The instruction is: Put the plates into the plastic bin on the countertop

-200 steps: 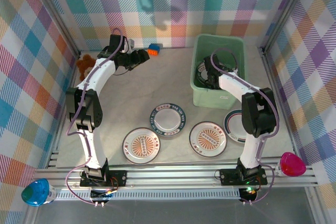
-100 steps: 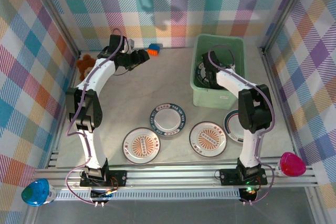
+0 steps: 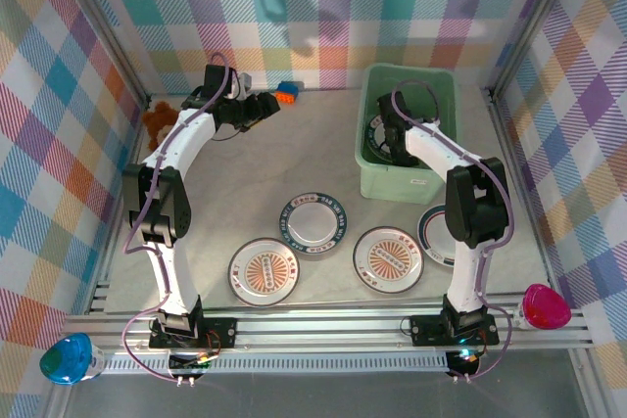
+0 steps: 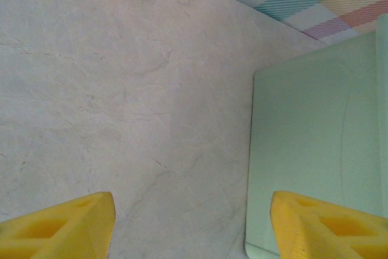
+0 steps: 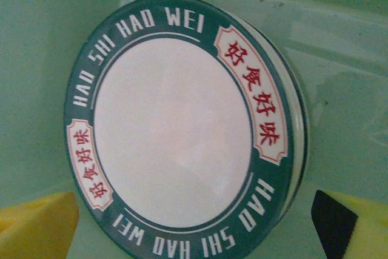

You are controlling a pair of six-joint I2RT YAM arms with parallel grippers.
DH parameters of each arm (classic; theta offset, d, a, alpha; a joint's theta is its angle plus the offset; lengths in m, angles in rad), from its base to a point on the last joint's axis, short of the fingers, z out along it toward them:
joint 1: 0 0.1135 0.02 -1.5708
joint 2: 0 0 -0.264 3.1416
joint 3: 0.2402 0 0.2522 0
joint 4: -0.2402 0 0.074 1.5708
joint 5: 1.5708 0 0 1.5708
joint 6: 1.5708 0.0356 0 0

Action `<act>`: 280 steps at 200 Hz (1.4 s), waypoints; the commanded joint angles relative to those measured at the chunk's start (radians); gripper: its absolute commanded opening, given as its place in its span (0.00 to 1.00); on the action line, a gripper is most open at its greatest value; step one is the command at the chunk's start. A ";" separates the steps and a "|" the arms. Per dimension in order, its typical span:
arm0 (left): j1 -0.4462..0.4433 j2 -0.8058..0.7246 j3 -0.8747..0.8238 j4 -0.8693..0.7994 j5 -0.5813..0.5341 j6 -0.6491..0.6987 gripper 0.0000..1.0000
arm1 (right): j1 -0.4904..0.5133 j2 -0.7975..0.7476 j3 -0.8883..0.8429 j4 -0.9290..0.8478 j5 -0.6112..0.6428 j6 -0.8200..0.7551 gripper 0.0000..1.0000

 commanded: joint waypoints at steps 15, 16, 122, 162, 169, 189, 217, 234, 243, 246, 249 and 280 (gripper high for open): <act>0.004 -0.073 -0.069 -0.103 -0.012 0.099 0.68 | -0.002 -0.106 0.013 -0.056 0.007 -0.057 0.99; 0.003 -0.076 -0.074 -0.105 -0.014 0.103 0.68 | -0.002 -0.109 0.012 -0.056 0.008 -0.060 0.99; -0.208 -0.230 -0.459 -0.200 -0.039 0.315 0.64 | 0.013 -0.603 -0.339 0.014 -0.103 -0.318 0.99; -0.251 -0.220 -0.536 -0.202 -0.064 0.354 0.64 | 0.015 -0.822 -0.518 0.056 -0.171 -0.385 0.99; -0.260 -0.219 -0.544 -0.204 -0.077 0.365 0.64 | 0.015 -0.851 -0.535 0.049 -0.177 -0.393 0.99; -0.266 -0.208 -0.561 -0.204 -0.074 0.371 0.63 | 0.016 -0.918 -0.584 0.035 -0.184 -0.393 1.00; -0.266 -0.181 -0.576 -0.183 -0.024 0.375 0.62 | 0.016 -0.969 -0.623 0.038 -0.186 -0.392 1.00; -0.269 -0.151 -0.578 -0.178 -0.006 0.377 0.61 | 0.015 -0.978 -0.626 0.040 -0.192 -0.402 1.00; -0.269 -0.138 -0.581 -0.174 -0.005 0.377 0.61 | 0.016 -0.980 -0.626 0.046 -0.198 -0.412 1.00; -0.269 -0.135 -0.581 -0.173 -0.005 0.379 0.61 | 0.016 -0.981 -0.626 0.047 -0.200 -0.415 1.00; -0.269 -0.132 -0.581 -0.172 -0.004 0.378 0.61 | 0.016 -0.982 -0.627 0.047 -0.200 -0.418 1.00; -0.269 -0.105 -0.580 -0.154 0.020 0.378 0.59 | 0.016 -0.975 -0.621 0.055 -0.208 -0.425 0.99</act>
